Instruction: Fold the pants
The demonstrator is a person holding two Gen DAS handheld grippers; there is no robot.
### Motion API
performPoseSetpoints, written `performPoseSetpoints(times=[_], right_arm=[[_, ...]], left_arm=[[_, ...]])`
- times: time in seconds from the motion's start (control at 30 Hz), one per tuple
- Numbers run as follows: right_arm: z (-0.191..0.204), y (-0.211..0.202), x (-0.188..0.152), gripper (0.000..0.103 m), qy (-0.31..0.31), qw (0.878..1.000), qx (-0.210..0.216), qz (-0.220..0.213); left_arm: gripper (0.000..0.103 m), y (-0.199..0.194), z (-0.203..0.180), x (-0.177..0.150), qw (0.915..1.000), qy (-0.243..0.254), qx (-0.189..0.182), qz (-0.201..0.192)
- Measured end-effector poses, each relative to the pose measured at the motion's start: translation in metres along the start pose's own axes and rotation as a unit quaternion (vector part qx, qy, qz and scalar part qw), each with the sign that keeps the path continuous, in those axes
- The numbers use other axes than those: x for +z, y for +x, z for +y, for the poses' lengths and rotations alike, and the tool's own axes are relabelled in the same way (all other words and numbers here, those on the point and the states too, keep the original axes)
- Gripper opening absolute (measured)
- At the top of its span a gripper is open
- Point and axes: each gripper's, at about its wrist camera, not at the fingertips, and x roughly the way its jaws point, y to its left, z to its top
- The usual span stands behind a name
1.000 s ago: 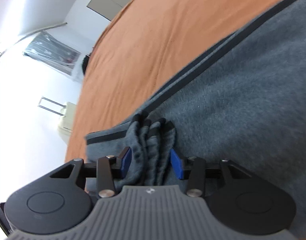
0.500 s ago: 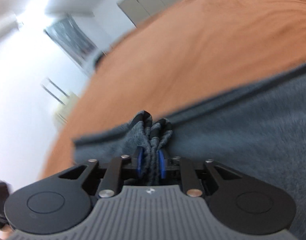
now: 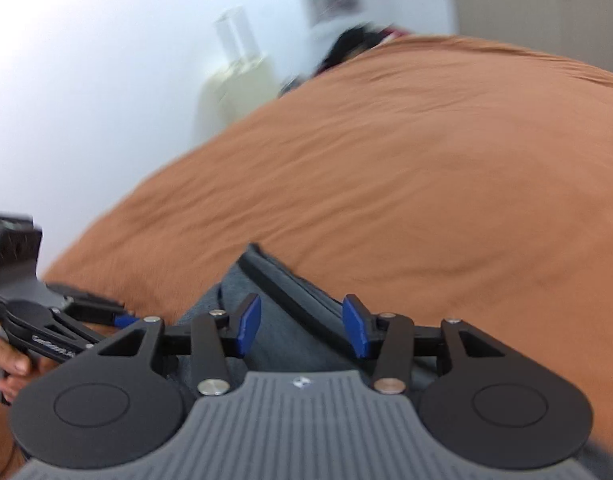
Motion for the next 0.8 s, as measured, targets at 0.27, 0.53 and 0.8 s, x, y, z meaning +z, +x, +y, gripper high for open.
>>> performPoseSetpoints(times=[0.27, 0.53, 0.8], right_arm=[[0.008, 0.052, 0.023, 0.000, -0.056, 0.995, 0.048, 0.070], [-0.023, 0.053, 0.024, 0.000, 0.025, 0.999, -0.009, 0.021], [-0.007, -0.007, -0.001, 0.030, 0.028, 0.997, -0.039, -0.059]], left_arm=[[0.016, 0.011, 0.002, 0.007, 0.9991, 0.003, 0.010, 0.042], [0.014, 0.001, -0.007, -0.005, 0.9973, 0.036, 0.034, 0.054], [0.017, -0.035, -0.027, 0.010, 0.9980, 0.062, 0.011, -0.009]])
